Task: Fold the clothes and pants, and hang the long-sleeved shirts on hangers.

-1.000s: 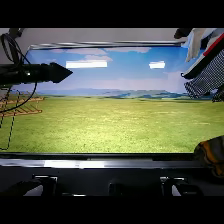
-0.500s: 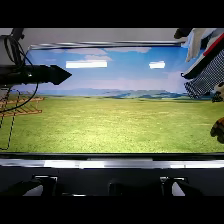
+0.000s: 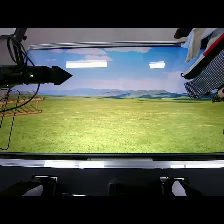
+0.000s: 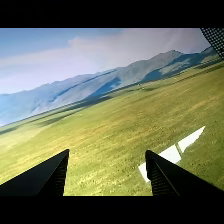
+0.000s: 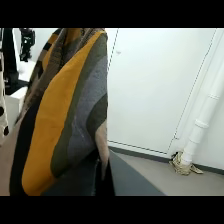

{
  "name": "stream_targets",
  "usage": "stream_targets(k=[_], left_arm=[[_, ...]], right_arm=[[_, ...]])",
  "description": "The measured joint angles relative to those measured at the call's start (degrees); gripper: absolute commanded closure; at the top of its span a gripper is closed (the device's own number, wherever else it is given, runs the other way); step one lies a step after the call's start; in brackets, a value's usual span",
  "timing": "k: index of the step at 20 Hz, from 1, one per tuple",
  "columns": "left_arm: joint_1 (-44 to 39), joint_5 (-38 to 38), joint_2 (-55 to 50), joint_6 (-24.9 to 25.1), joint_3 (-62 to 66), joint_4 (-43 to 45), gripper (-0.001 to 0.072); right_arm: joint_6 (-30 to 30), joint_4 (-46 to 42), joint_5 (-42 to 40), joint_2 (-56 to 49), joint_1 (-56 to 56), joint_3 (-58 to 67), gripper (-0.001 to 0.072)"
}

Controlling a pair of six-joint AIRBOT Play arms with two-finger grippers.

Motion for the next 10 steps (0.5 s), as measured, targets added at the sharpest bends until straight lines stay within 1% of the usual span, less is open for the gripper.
stream_targets(k=[4, 10], left_arm=[[0.0, 0.0, 0.0, 0.0, 0.0, 0.0, 0.0158], [0.0, 0.0, 0.0, 0.0, 0.0, 0.1, 0.0158]], right_arm=[[1.2, -1.0, -1.4, -0.2, -1.0, 0.1, 0.0690], [2.3, -3.1, -0.7, -2.1, -1.3, 0.2, 0.0689]])
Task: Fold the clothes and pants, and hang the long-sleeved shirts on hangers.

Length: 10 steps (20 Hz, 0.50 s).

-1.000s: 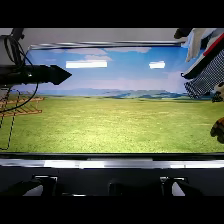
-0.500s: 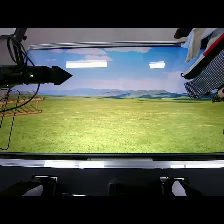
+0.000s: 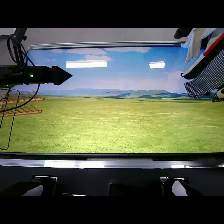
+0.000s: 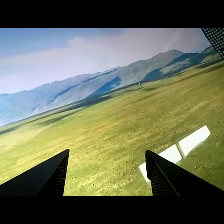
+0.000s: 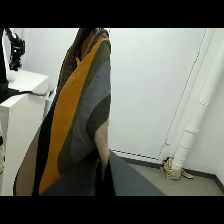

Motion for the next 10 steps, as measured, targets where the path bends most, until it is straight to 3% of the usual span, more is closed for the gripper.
stream_targets(k=[10], left_arm=[[0.0, -0.4, -0.1, 0.0, 0.0, 0.1, 0.0158]], right_arm=[[1.5, -1.6, 1.3, -2.4, 0.0, 0.0, 0.0688]])
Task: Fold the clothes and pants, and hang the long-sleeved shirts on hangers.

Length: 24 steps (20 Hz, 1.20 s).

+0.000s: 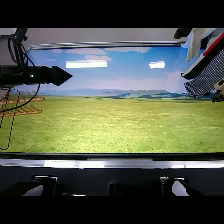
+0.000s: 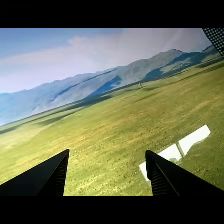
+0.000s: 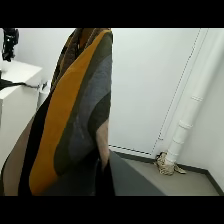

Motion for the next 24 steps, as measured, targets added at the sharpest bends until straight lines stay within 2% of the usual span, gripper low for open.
stream_targets(k=[5, 8, 11, 16, 17, 19, 20, 21, 22, 24], left_arm=[[0.0, -2.5, 0.0, 0.0, 0.0, 0.0, 0.0158], [0.0, -3.1, 0.0, -0.1, 0.0, 0.0, 0.0158], [0.0, -3.5, 0.0, 0.0, 0.0, 0.0, 0.0159], [-0.1, -3.5, 0.0, -1.5, 0.0, 0.0, 0.0158], [-0.2, -3.6, 0.0, -1.7, 0.0, 0.0, 0.0158], [-0.5, -3.6, 0.0, -2.0, 0.0, 0.0, 0.0158], [-0.5, -3.7, 0.0, -2.2, 0.0, 0.0, 0.0156], [-0.6, -3.7, 0.0, -3.0, 0.0, 0.0, 0.0129], [-0.6, -3.7, 0.0, -3.8, 0.0, 0.0, 0.0063], [-0.5, -3.7, 0.2, -6.4, 0.0, 0.0, 0.0063]], right_arm=[[2.0, -0.9, -0.1, 0.0, -0.9, 0.3, 0.0688], [3.8, -0.3, -1.3, 0.0, -5.2, 2.8, 0.0688], [4.2, 5.3, -2.4, -0.2, -9.3, 4.9, 0.0687], [-0.5, 14.6, -2.4, -0.4, -11.6, 5.9, 0.0683], [-1.1, 15.5, -2.0, -0.2, -11.7, 5.9, 0.0605], [-1.6, 17.2, -1.6, 0.7, -11.9, 6.0, 0.0188], [-1.9, 18.0, -1.5, 1.4, -11.9, 6.0, 0.0109], [-2.0, 18.6, -1.5, 2.1, -12.0, 6.0, 0.0103], [-2.1, 19.1, -1.4, 3.1, -12.0, 6.0, 0.0103], [-2.3, 19.6, -1.1, 5.7, -12.0, 6.1, 0.0103]])
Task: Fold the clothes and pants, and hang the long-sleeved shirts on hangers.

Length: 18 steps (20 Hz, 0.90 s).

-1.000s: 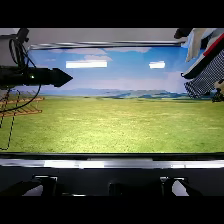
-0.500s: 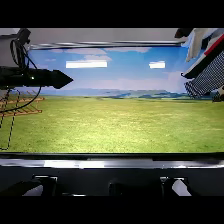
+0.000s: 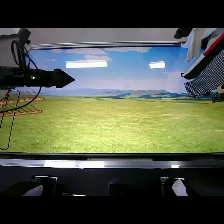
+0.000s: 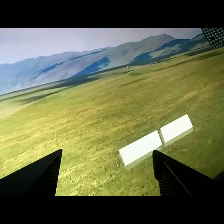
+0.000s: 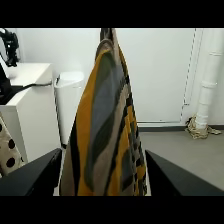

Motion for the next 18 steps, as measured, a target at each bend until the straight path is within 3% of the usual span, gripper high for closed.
stream_targets(k=[3, 5, 7, 9, 11, 14, 16, 17, 18], left_arm=[[1.0, 0.1, 1.1, -3.0, 0.0, 0.2, 0.0063], [2.3, 0.3, 2.4, -4.3, 0.0, 0.4, 0.0065], [3.8, 1.1, 4.1, -5.1, 0.0, 0.5, 0.0065], [5.2, 2.5, 5.9, -5.5, 0.0, 0.6, 0.0064], [6.2, 3.8, 7.5, -5.7, 0.0, 0.6, 0.0027], [6.9, 4.8, 9.1, -6.0, 0.0, 0.6, 0.0027], [7.1, 5.1, 9.6, -6.1, 0.0, 1.0, 0.0036], [7.2, 5.3, 9.7, -6.1, 0.0, 1.7, 0.0045], [7.2, 5.2, 9.9, -6.1, 0.0, 3.0, 0.0156]], right_arm=[[-0.1, 0.8, -2.5, 5.5, 0.0, 0.0, 0.0103], [0.1, 3.8, -8.6, 8.7, 0.0, 0.1, 0.0105], [-0.5, 12.1, -17.5, 10.3, 0.0, 0.1, 0.0105], [-3.2, 27.5, -24.5, 9.7, 0.0, 0.0, 0.0125], [-10.6, 48.1, -27.2, 7.2, 1.2, 0.0, 0.0161], [-28.4, 74.5, -21.8, 0.5, 9.7, 0.0, 0.0167], [-37.9, 81.5, -15.1, -4.5, 18.8, 0.0, 0.0183], [-41.3, 82.1, -11.1, -7.1, 23.9, 0.0, 0.0238], [-43.6, 80.8, -7.0, -9.6, 28.3, 0.0, 0.0317]])
